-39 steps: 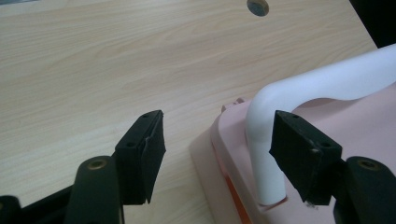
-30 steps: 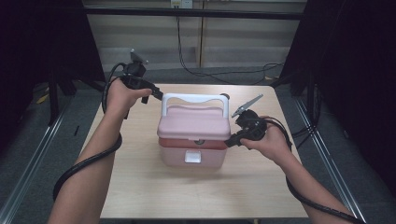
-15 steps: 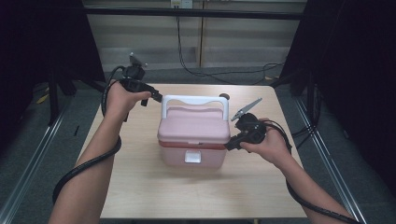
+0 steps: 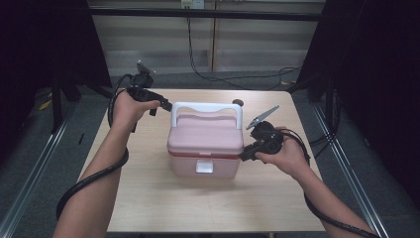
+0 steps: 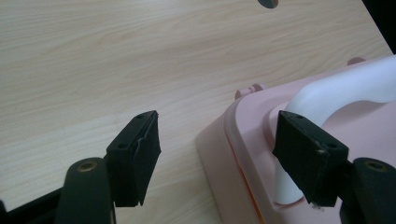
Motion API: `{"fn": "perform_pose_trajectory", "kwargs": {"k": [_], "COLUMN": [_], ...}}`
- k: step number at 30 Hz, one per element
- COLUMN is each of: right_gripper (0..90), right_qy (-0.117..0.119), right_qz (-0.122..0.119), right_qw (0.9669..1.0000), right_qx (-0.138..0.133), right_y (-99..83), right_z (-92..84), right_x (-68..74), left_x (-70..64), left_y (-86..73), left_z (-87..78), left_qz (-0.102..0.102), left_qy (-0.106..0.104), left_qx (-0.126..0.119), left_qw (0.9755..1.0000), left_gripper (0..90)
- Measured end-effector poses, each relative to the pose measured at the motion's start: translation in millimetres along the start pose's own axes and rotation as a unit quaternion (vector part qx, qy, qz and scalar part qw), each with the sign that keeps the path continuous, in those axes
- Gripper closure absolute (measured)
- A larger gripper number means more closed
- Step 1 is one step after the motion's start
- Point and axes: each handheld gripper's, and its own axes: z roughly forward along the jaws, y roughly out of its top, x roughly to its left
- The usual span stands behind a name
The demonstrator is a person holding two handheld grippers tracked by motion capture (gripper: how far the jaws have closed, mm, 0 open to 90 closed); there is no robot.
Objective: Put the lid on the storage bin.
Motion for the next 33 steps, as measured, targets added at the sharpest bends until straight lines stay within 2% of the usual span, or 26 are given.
{"fn": "perform_pose_trajectory", "kwargs": {"k": [12,20,26,33], "right_gripper": [58.2,55.7,53.4,43.8], "right_qy": [0.000,0.001,0.003,0.000], "right_qz": [0.002,-0.002,0.003,0.003], "right_qw": [1.0000,0.9999,1.0000,1.0000], "right_qx": [0.002,0.010,0.006,-0.002], "right_y": [-1.1,-2.2,-2.8,-4.7], "right_z": [2.4,6.2,7.5,10.7], "right_x": [-1.0,0.5,0.0,-0.2], "left_x": [4.7,8.9,12.0,15.8], "left_y": [-4.6,-7.9,-10.4,-15.2], "left_z": [0.9,0.9,0.7,1.3], "left_qz": [-0.005,-0.009,-0.010,-0.011], "left_qy": [0.000,0.003,0.004,0.001], "left_qx": [0.001,0.002,0.001,-0.002], "left_qw": [1.0000,1.0000,0.9999,0.9999], "left_gripper": [30.0,29.8,29.6,28.5]}}
